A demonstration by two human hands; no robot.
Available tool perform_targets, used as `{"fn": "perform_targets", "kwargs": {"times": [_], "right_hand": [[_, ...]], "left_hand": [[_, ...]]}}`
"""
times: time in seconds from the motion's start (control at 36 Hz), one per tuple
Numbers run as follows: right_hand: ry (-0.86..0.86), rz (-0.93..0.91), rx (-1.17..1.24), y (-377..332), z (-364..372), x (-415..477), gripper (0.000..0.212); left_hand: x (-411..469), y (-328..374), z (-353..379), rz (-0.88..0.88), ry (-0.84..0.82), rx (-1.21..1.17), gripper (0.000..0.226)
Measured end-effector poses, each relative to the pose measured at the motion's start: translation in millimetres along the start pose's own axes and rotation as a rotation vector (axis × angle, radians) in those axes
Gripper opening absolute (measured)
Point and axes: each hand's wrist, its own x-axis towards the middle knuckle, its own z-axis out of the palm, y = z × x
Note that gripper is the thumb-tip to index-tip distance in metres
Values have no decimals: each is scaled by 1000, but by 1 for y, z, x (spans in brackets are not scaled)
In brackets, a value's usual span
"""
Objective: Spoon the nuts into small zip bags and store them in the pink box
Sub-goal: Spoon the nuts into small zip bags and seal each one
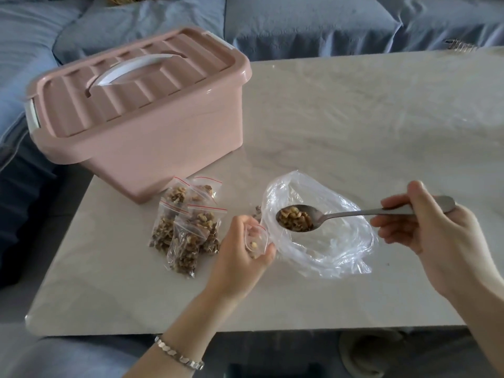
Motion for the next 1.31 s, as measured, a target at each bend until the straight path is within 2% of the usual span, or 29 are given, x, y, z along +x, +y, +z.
{"fn": "perform_targets", "kwargs": {"times": [0.11, 0.22, 0.31, 0.39, 0.53, 0.61, 0.72, 0.86, 0.94, 1.06, 1.17, 1.25, 1.31], "right_hand": [[-103, -14, -123, -12, 21, 0, 40], [-171, -90, -277, -20, 42, -5, 39], [-206, -215, -409, -25, 54, -13, 38], [-285, -371, -563, -29, 65, -24, 37], [-382, -659, -799, -32, 72, -31, 53], [-456, -737, -872, -29, 70, -31, 52], [-474, -808, -862, -29, 64, -32, 46], [-363, -742, -566, -34, 43, -31, 23], [-238, -618, -376, -37, 18, -21, 38], [-236, -430, -331, -30, -18, -3, 51], [-305, -331, -339, -7, -34, 9, 52], [-382, -309, -389, 5, -33, 7, 52], [-438, -318, -448, 9, -29, 3, 54]], "left_hand": [[3, -1, 2, 61, 41, 34, 45], [4, -4, 2, 45, 11, -17, 44], [2, -6, 3, 63, 28, 11, 35], [1, -8, 5, 101, 70, 48, 37], [2, -9, 6, 125, 85, 50, 33], [1, -6, 6, 103, 66, 50, 38], [0, -3, 6, 85, 60, 48, 42], [-3, 0, 3, 66, 79, 0, 34], [-9, 4, -3, 83, 113, -36, 35], [-18, 15, -9, 19, 79, -41, 31], [-14, 29, -6, -200, -26, 43, 29], [-7, 36, 2, -447, -126, -56, 29], [-5, 36, 8, -527, -177, -104, 30]]}}
